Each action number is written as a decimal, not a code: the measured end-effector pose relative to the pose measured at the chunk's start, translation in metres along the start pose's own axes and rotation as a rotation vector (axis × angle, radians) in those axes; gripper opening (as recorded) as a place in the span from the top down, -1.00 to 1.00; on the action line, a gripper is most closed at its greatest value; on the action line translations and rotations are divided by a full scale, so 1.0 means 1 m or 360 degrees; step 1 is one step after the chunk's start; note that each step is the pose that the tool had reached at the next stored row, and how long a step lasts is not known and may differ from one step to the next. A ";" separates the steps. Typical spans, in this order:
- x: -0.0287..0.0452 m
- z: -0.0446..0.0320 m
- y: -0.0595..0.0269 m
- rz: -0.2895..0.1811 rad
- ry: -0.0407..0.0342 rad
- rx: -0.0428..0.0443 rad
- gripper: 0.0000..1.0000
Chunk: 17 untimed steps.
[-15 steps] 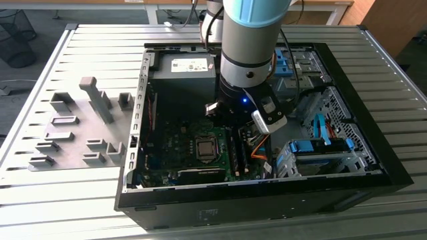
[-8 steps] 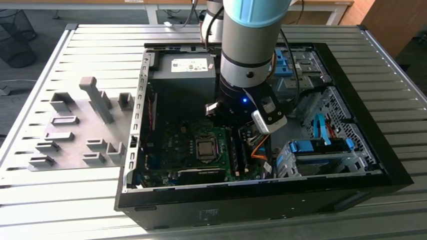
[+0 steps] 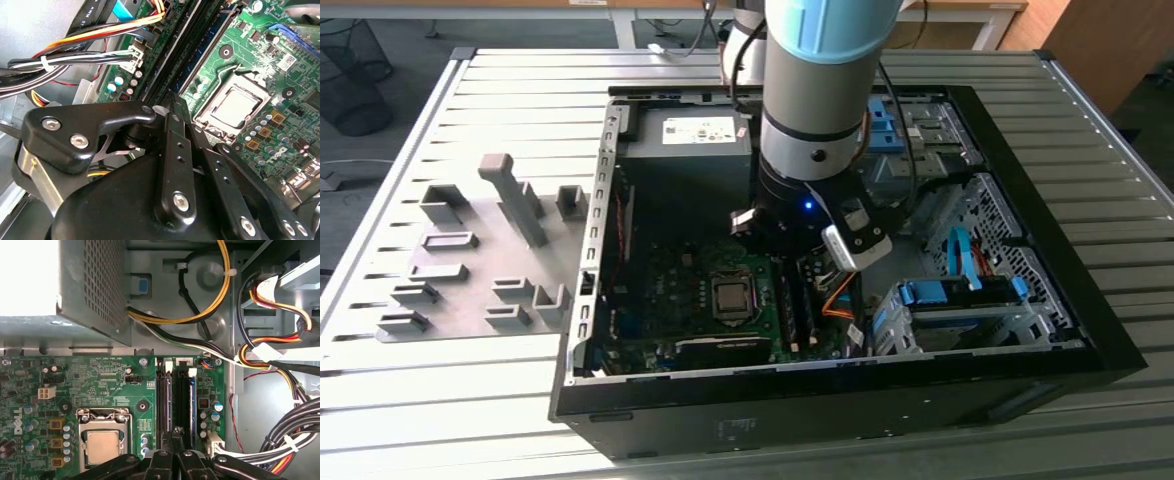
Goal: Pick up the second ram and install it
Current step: 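Press down the second ram until it locks into place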
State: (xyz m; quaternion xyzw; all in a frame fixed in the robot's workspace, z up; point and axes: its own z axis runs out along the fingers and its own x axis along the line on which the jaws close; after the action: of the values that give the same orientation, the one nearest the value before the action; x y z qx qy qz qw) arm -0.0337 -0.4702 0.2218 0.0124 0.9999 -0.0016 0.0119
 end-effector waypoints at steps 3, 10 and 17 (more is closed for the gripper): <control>0.0001 0.0022 -0.0001 0.0000 0.0001 0.0002 0.79; 0.0002 0.0069 0.0000 0.0000 0.0001 0.0001 0.79; -0.0002 -0.0071 0.0000 0.0000 0.0000 -0.0001 0.79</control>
State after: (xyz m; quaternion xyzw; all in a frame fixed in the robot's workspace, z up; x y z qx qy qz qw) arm -0.0336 -0.4702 0.2289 0.0125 0.9999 -0.0014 0.0118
